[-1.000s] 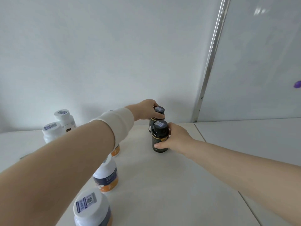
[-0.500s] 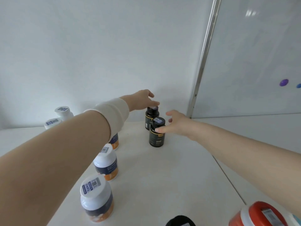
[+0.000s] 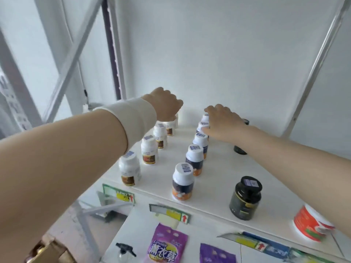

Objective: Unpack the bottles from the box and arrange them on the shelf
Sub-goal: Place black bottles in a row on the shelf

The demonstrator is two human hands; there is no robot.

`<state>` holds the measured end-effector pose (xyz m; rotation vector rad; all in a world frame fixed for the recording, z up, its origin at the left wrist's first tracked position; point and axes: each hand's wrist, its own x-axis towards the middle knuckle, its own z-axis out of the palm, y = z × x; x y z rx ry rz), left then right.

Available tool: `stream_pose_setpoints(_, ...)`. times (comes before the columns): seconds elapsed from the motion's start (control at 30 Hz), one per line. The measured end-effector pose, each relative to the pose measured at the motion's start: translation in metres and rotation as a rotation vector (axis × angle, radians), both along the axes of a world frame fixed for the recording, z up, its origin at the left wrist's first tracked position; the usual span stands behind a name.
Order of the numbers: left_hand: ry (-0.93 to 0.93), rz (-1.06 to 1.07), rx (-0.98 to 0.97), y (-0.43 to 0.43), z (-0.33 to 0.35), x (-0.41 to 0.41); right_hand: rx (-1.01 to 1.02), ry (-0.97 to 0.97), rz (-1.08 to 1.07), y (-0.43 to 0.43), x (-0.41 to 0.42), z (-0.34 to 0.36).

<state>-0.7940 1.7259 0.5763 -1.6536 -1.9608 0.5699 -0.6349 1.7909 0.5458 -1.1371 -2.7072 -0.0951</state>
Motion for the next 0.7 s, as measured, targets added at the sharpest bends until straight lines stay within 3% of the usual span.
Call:
stream_pose_setpoints(0.33, -0.280, 0.427, -0.045, -0.243, 0.002, -0.089, 0.054, -0.098, 0.485, -0.183, -0.133, 0.016)
stream_pose_setpoints(0.5, -0.497, 0.706, -0.118, -0.361, -0.047, -0.144, -0.123, -0.476, 0.774, -0.288, -0.215, -0.012)
stream_pose_setpoints(0.7, -0.686, 0.887, -0.283, -0.495, -0.155, -0.202, -0.192, -0.746, 0.931, -0.405, -0.324, -0.115)
